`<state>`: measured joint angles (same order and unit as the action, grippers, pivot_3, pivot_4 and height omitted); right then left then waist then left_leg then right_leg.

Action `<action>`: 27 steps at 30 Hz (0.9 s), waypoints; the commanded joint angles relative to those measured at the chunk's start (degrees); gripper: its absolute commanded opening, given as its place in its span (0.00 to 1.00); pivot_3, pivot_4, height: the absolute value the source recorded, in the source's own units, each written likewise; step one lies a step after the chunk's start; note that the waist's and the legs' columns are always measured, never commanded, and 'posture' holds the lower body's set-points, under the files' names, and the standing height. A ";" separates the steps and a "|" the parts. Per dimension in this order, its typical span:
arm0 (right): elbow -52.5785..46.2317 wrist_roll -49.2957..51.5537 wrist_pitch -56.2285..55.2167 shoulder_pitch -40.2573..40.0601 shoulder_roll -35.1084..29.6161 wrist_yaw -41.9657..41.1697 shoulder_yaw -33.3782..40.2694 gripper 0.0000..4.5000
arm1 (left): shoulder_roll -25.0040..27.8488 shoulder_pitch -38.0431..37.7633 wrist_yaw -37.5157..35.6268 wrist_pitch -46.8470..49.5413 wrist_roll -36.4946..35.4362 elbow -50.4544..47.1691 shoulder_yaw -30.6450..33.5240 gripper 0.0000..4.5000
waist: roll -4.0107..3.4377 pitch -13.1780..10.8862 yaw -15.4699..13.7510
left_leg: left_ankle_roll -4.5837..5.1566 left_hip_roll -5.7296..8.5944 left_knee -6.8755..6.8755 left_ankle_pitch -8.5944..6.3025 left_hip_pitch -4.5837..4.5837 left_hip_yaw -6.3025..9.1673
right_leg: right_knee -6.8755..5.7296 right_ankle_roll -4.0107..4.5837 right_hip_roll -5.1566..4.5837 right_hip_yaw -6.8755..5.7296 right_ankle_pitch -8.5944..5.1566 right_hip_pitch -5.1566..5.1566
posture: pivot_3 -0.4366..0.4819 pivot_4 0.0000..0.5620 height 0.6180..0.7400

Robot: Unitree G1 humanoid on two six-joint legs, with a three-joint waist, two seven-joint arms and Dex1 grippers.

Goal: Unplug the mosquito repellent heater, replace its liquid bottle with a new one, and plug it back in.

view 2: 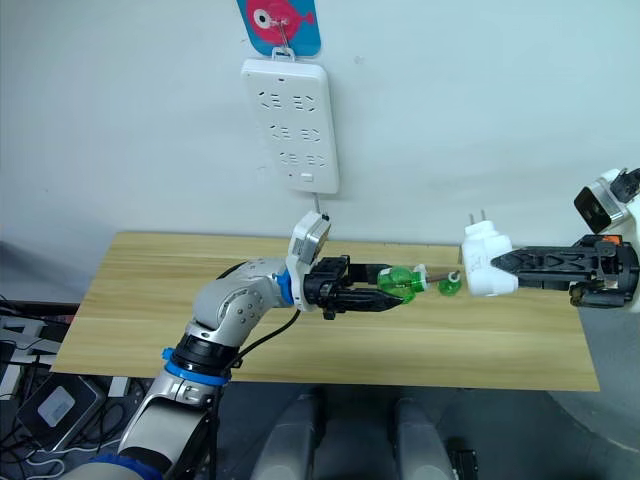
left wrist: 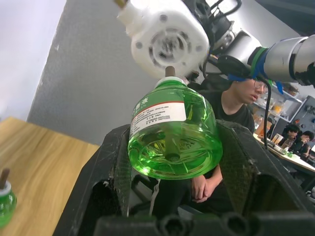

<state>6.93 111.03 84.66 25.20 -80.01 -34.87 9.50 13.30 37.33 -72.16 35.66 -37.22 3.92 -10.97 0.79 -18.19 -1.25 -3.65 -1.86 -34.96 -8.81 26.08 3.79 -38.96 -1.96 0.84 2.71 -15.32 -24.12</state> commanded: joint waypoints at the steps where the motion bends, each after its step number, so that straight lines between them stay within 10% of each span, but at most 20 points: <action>1: -1.31 1.97 -1.24 -0.18 -0.08 0.15 1.20 0.66 | -0.94 0.97 -0.61 -1.14 0.07 -0.57 -0.39 0.50 | 0.00 0.00 0.02 | 0.00 0.00 -0.01 0.00 0.00 0.00 | 0.00 -0.01 0.00 0.01 0.00 0.00 | 0.57 0.53 1.00; 27: -3.55 1.97 -2.46 1.19 2.67 1.83 0.35 0.66 | -2.94 1.81 -1.84 -2.63 1.61 0.34 -1.71 0.50 | 0.00 0.00 0.10 | 0.00 0.00 -0.01 0.00 0.00 0.02 | -0.01 -0.01 0.00 -0.01 0.01 0.00 | 0.57 0.53 1.00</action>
<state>4.66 111.08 82.82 25.61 -76.97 -32.39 8.91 10.97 38.60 -73.24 34.22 -35.42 5.15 -12.22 0.79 -18.19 -1.15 -3.65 -1.87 -34.98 -8.81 26.09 3.81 -38.97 -1.96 0.84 2.70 -15.31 -24.12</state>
